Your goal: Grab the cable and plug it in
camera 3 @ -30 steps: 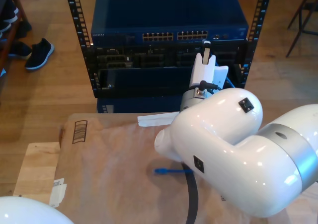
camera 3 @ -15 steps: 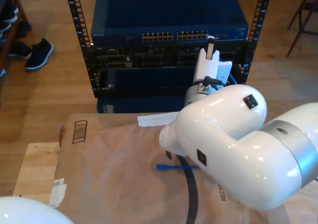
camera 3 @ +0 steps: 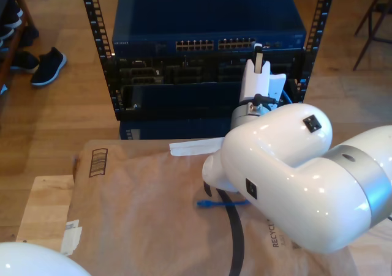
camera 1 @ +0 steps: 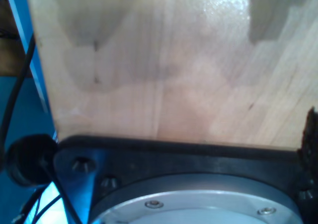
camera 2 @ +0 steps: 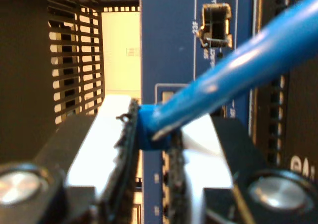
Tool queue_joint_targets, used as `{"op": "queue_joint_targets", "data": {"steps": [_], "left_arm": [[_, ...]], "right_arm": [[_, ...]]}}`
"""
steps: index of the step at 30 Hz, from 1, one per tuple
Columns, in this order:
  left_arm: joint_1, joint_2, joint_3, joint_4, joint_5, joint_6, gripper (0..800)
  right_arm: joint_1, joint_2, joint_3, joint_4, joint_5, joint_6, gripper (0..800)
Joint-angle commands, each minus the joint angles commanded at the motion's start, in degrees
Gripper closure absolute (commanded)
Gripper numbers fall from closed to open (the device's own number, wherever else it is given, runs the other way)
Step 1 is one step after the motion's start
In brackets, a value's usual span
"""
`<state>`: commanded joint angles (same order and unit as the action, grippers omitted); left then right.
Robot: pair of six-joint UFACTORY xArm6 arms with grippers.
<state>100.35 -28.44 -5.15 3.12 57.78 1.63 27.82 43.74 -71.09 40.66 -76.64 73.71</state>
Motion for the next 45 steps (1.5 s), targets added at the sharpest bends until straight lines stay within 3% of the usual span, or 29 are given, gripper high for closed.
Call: {"op": "queue_joint_targets", "data": {"steps": [17, 45], "left_arm": [[0.0, 0.0, -0.1, 0.0, 0.0, 0.0, 0], [0.0, 0.0, 0.0, -0.1, 0.0, 0.0, 0]], "right_arm": [[-0.5, 0.3, 0.4, -3.3, 0.0, 0.9, 800], [-1.1, 0.6, -0.2, -3.4, 0.0, 1.1, 800]]}}
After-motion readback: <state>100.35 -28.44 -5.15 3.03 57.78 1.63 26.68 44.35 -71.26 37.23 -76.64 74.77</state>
